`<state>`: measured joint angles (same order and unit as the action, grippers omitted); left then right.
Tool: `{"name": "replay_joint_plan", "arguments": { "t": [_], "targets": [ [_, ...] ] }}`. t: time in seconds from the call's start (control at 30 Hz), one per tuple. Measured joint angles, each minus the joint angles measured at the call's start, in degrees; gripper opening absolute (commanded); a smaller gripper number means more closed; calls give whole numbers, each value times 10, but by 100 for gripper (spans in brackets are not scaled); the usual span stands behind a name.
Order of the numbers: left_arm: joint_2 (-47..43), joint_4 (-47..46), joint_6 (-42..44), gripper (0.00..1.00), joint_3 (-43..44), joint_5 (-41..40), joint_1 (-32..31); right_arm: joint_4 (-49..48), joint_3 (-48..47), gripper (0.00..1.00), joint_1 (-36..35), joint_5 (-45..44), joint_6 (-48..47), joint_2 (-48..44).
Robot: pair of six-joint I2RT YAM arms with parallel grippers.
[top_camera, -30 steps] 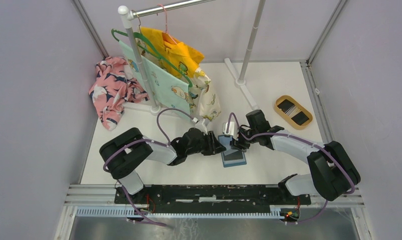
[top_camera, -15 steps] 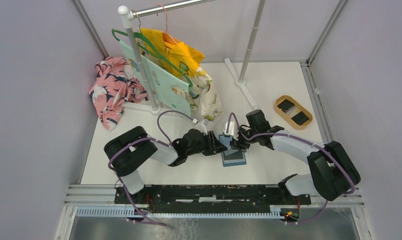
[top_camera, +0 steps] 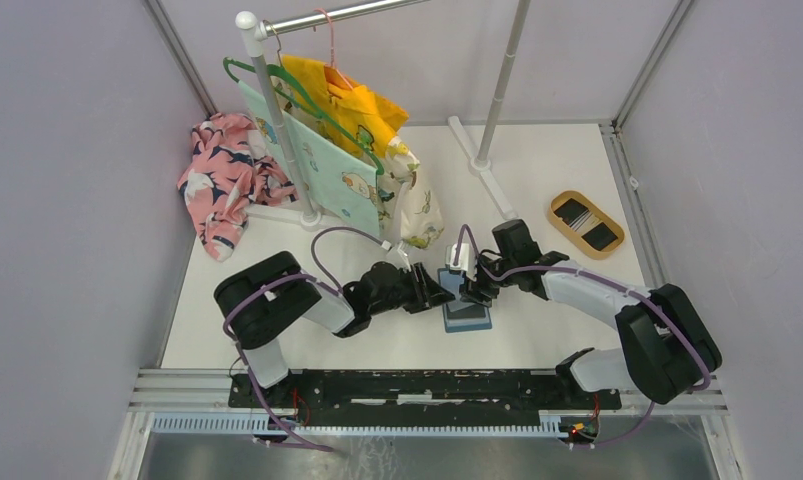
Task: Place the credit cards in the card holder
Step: Open the card holder at the center of the board.
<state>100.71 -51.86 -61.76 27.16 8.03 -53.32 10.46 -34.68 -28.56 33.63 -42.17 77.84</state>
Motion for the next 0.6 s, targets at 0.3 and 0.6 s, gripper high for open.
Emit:
{"name": "replay_joint_plan", "arguments": {
  "t": [0.3,0.6],
  "targets": [
    [40,-68,-31,46,-3,1,0,15,0,70,24,47,-3,-39],
    [52,-102,-43,47,0,1,6,61,2,76,47,78,-105,-120]
  ]
}}
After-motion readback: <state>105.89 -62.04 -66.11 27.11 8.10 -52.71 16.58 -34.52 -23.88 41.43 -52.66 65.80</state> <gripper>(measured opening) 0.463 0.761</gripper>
